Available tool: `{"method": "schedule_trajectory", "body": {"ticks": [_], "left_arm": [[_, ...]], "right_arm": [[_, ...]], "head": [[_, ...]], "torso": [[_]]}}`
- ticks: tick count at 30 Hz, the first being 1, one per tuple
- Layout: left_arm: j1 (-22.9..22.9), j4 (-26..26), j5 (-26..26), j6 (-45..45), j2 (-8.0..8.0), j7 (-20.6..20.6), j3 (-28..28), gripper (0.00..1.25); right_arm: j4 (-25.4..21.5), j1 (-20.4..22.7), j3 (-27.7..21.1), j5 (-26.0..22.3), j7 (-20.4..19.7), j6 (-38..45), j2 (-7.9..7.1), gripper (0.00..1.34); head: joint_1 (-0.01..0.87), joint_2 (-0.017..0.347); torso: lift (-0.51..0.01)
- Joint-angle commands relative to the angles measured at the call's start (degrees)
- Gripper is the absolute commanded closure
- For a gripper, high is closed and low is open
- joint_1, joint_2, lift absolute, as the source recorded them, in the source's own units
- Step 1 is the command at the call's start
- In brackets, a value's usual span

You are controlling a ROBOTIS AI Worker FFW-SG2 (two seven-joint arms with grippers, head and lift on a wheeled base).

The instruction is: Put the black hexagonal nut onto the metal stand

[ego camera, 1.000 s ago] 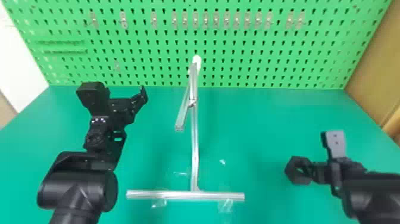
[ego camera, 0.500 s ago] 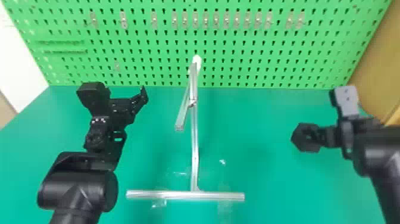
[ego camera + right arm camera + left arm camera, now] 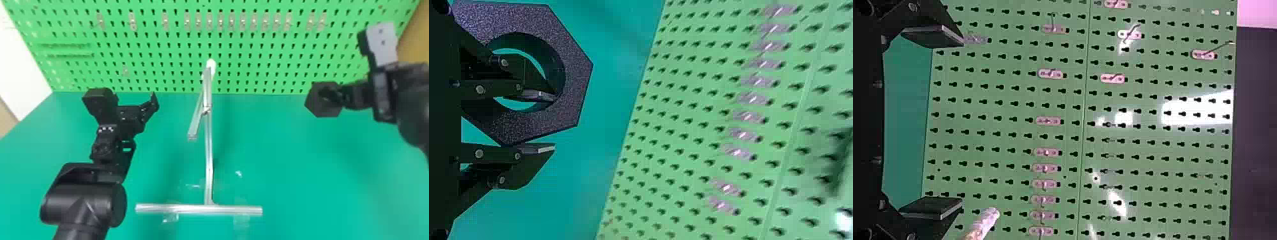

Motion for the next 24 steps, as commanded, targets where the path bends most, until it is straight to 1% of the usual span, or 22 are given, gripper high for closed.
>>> {"method": "schedule_trajectory", "body": {"ticks": [1, 4, 7, 10, 13, 17, 21, 24], "left_arm": [[-0.01, 0.0, -0.09, 0.0, 0.09, 0.0, 0.0, 0.15], [-0.1, 0.0, -0.26, 0.0, 0.09, 0.0, -0.18, 0.15], [-0.1, 0.0, -0.26, 0.0, 0.09, 0.0, -0.09, 0.15], [-0.28, 0.0, -0.44, 0.0, 0.09, 0.0, -0.27, 0.15], [-0.45, 0.0, -0.53, 0.0, 0.09, 0.0, -0.36, 0.15], [-0.63, 0.0, -0.7, 0.35, 0.09, 0.0, -0.62, 0.15], [-0.72, 0.0, -0.88, 0.53, 0.09, 0.0, -0.62, 0.15], [-0.72, 0.0, -0.97, 0.53, 0.09, 0.0, -0.62, 0.15]], "right_arm": [[-1.2, -4.4, 1.24, -6.42, 0.0, 3.08, -2.24, 1.1], [-0.76, -7.56, 2.2, -10.56, 0.0, 4.75, -4.0, 1.1], [0.65, -10.29, 2.73, -15.21, 0.0, 4.84, -5.32, 1.1], [2.58, -13.01, 3.43, -19.87, 0.0, 4.66, -6.28, 1.1], [4.69, -16.09, 4.31, -23.39, 0.0, 4.22, -6.63, 1.1], [7.85, -20.57, 7.04, -27.43, 0.0, 3.34, -7.07, 1.1], [10.67, -24.61, 10.73, -30.95, 0.0, 2.46, -6.99, 1.1], [12.69, -26.98, 14.16, -31.47, 2.2, 0.97, -6.55, 1.1]], "head": [[0.693, 0.081], [0.693, 0.081], [0.693, 0.081], [0.693, 0.081], [0.693, 0.081], [0.693, 0.081], [0.693, 0.081], [0.693, 0.081]], "torso": [[-0.001], [-0.001], [-0.001], [-0.001], [-0.001], [-0.001], [-0.001], [-0.001]]}}
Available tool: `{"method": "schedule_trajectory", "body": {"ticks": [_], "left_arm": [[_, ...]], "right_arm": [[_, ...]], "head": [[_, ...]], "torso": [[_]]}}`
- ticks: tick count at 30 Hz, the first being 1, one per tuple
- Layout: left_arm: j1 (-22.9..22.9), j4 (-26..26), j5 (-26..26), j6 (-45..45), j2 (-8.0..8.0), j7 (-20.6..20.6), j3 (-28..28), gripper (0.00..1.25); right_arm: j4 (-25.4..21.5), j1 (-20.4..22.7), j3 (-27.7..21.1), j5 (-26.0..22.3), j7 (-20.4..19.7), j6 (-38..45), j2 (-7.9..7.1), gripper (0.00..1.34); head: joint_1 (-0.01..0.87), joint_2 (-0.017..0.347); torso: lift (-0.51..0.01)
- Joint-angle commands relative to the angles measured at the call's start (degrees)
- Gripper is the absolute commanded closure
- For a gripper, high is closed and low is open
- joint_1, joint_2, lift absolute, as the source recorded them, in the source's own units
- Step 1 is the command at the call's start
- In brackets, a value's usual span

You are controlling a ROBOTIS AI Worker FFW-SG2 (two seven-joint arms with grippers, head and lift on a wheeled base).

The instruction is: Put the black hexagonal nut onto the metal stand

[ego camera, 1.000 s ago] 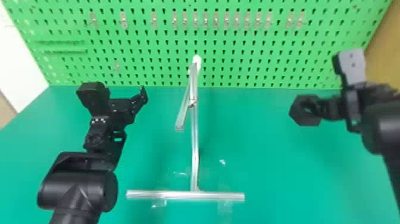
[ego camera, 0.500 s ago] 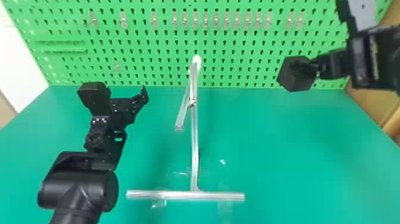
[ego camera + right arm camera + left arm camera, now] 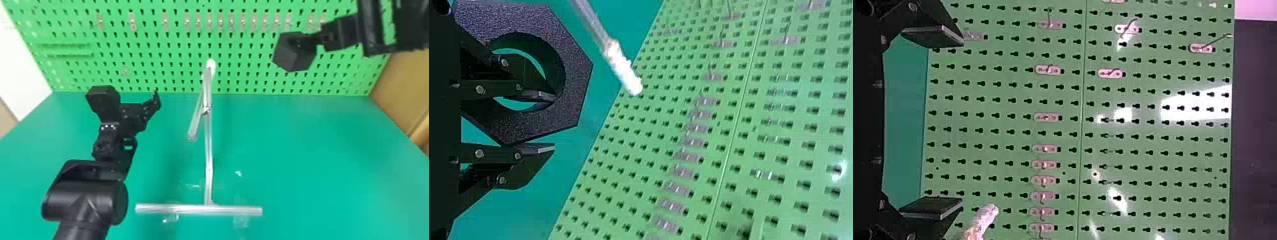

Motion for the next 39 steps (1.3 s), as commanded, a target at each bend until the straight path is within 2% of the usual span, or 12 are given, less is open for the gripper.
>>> {"method": "schedule_trajectory", "body": {"ticks": [1, 11, 20, 32, 39], "left_arm": [[-0.12, 0.0, -0.21, 0.04, 0.0, 0.0, -0.01, 0.15], [-0.12, 0.0, -0.21, 0.22, 0.0, 0.0, -0.19, 0.15], [-0.12, 0.0, -0.3, 0.22, 0.0, 0.0, -0.19, 0.15], [-0.12, 0.0, -0.3, 0.39, 0.0, 0.0, -0.28, 0.15], [-0.12, 0.0, -0.3, 0.39, 0.0, 0.0, -0.19, 0.15]], "right_arm": [[3.63, -4.07, 5.29, -1.54, 2.66, -1.89, 0.63, 1.1], [9.08, -8.2, 12.06, -0.05, 8.46, -5.76, 3.53, 1.1], [11.89, -10.04, 14.34, 0.3, 9.52, -8.13, 5.47, 1.1], [17.96, -11.45, 16.71, 0.57, 11.72, -13.32, 8.54, 1.1], [20.33, -11.98, 17.42, 0.83, 12.15, -15.16, 9.77, 1.1]], "head": [[0.693, 0.081], [0.693, 0.081], [0.693, 0.081], [0.693, 0.081], [0.693, 0.081]], "torso": [[-0.001], [-0.001], [-0.001], [-0.001], [-0.001]]}}
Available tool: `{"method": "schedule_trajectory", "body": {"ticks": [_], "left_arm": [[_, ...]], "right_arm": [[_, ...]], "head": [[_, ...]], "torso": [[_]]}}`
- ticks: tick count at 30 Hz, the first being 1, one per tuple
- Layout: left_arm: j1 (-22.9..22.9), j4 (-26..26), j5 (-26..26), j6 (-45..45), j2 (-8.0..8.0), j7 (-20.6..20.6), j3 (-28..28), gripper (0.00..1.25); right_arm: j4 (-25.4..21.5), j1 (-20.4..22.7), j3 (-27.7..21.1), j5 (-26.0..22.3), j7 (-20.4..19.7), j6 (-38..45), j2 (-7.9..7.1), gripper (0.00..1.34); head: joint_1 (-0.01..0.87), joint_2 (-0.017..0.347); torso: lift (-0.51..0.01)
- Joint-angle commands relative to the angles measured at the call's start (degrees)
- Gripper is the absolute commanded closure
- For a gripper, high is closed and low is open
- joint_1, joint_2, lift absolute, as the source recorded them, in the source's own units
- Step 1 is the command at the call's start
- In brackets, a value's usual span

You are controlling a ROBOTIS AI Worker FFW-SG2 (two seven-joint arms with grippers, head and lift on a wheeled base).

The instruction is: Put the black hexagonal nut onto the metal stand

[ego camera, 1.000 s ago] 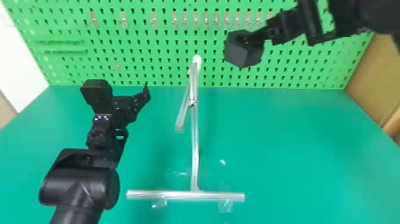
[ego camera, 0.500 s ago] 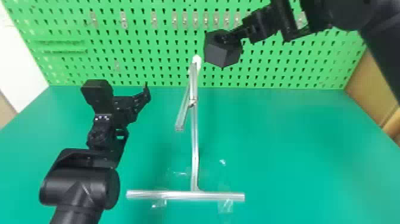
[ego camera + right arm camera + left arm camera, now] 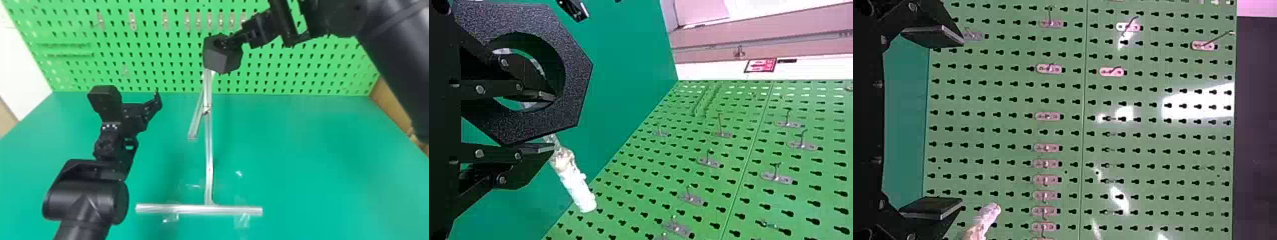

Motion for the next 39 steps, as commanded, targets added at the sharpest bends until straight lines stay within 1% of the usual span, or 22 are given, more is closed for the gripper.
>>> {"method": "schedule_trajectory", "body": {"ticks": [1, 9, 18, 39], "left_arm": [[0.0, 0.03, 0.0, 0.0, 0.0, 0.0, 0.08, 0.15], [0.0, 0.03, 0.09, 0.0, 0.0, 0.0, 0.17, 0.15], [0.09, -0.06, 0.09, 0.0, 0.0, 0.0, 0.17, 0.15], [0.0, -0.06, 0.18, 0.0, 0.09, 0.0, 0.26, 0.15]], "right_arm": [[1.46, -0.27, 0.54, -0.04, 0.02, -1.36, 0.77, 1.1], [3.92, 0.17, 0.9, -0.91, 0.98, -4.61, 1.21, 1.1], [5.77, 0.52, 1.16, -1.18, 0.98, -6.81, 1.73, 1.1], [7.35, 1.05, 1.86, -2.5, 0.98, -10.15, 1.47, 1.1]], "head": [[0.693, 0.081], [0.693, 0.081], [0.693, 0.081], [0.693, 0.081]], "torso": [[-0.001], [-0.001], [-0.001], [-0.001]]}}
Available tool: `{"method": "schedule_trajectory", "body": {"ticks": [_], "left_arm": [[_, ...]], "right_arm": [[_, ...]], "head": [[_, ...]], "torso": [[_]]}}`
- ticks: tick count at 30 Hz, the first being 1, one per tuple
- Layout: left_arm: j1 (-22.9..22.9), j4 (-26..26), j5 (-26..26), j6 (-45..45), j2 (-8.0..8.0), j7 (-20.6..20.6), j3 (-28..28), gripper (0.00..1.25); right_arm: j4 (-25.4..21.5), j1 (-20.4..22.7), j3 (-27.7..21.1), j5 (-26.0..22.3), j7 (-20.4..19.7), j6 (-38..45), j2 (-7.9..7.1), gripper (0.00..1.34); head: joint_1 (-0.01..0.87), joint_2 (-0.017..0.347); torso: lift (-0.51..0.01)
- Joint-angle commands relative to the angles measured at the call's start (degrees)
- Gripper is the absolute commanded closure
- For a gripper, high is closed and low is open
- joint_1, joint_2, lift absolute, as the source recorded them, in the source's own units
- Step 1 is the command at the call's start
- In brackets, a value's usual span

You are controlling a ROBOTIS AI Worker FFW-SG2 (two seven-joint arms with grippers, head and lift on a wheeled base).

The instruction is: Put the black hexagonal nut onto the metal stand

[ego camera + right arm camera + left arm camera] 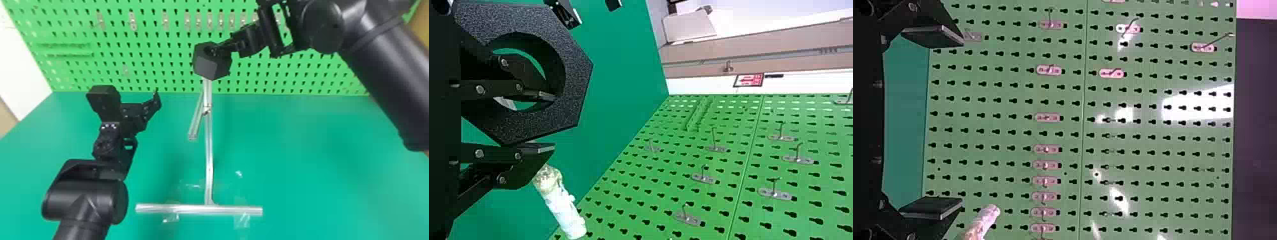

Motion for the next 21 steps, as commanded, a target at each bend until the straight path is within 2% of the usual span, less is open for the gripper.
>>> {"method": "schedule_trajectory", "body": {"ticks": [1, 21], "left_arm": [[-0.09, 0.0, 0.0, 0.0, 0.0, 0.0, 0.0, 0.15], [0.0, 0.0, 0.0, -0.09, 0.0, 0.0, 0.09, 0.15]], "right_arm": [[0.45, 0.2, 0.02, -0.29, 0.0, -1.26, -0.07, 1.1], [2.82, 0.99, 0.37, -1.26, 0.0, -3.81, -0.33, 1.1]], "head": [[0.693, 0.081], [0.693, 0.081]], "torso": [[-0.001], [-0.001]]}}
